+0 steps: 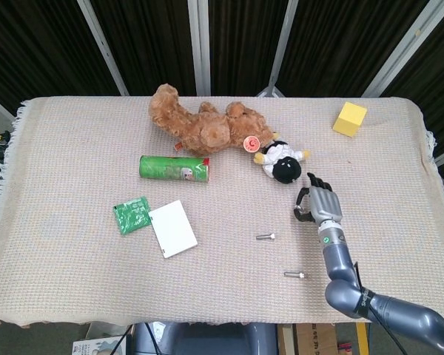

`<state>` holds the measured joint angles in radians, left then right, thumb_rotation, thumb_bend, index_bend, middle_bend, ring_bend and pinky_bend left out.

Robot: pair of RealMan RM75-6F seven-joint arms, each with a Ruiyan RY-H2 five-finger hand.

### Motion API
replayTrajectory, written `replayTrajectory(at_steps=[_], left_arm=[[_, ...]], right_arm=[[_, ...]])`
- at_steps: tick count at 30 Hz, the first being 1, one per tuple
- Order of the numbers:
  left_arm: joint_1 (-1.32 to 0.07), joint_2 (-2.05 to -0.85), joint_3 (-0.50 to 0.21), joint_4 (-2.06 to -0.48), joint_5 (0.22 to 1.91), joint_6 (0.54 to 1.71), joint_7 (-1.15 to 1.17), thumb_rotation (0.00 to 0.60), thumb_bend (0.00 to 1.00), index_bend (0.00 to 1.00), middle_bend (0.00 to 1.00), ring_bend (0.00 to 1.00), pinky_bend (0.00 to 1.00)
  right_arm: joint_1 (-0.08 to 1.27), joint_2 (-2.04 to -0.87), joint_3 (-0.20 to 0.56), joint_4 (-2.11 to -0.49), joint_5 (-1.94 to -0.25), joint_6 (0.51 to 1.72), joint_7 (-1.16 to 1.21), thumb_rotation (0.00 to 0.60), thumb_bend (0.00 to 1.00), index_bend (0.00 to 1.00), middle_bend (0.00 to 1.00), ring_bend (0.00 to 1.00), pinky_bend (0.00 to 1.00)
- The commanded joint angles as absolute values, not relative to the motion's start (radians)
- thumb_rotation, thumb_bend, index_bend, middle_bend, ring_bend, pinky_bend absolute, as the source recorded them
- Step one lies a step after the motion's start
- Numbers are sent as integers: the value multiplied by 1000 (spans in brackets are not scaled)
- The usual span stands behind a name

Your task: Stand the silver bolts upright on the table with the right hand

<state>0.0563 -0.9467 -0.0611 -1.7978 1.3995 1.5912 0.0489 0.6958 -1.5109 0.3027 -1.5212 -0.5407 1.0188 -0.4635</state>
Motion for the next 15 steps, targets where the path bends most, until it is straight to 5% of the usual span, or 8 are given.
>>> replayTrajectory(at_steps=[1,15], left_arm=[[56,-947,-61,-1798,1400,1591,50,600,117,89,73,45,171],[55,-952,-60,-1801,1402,1592,66,600,117,89,73,45,171]], right_arm=[[696,-1504,302,-1517,-535,1016,-460,600,383,604,33,73,96],[691,-1454,304,-1533,-527,1005,-425,600,383,608,33,73,96]])
